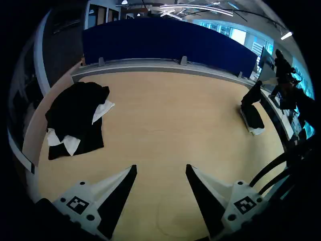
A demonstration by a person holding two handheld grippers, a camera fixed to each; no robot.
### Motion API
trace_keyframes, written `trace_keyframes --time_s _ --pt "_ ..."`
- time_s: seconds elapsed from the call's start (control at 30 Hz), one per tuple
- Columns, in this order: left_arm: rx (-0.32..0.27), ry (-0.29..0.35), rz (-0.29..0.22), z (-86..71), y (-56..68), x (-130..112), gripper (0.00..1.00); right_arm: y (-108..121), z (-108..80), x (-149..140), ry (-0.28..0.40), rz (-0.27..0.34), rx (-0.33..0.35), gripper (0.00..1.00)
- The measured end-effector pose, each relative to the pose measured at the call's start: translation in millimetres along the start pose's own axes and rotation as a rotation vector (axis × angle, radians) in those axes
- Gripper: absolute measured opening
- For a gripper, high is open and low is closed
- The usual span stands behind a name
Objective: Fold towel
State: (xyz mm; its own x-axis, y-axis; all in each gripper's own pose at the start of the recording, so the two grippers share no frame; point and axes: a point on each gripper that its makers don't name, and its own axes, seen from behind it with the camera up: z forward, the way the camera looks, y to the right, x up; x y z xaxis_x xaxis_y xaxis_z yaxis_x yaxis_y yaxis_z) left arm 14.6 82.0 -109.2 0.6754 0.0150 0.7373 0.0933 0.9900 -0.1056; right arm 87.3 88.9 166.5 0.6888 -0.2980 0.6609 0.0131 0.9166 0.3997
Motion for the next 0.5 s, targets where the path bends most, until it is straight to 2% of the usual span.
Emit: trace_keyframes --time_s 0.2,0.5 --pt "0.003 0.008 0.004 -4.3 1.2 3 0.90 -5 -3.7 24 0.033 -0.018 0.014 0.04" --pt "0.018 0.009 -0.010 -8.3 -4.6 -1 0.90 -12 -0.5 29 0.027 -0.043 0.054 0.04"
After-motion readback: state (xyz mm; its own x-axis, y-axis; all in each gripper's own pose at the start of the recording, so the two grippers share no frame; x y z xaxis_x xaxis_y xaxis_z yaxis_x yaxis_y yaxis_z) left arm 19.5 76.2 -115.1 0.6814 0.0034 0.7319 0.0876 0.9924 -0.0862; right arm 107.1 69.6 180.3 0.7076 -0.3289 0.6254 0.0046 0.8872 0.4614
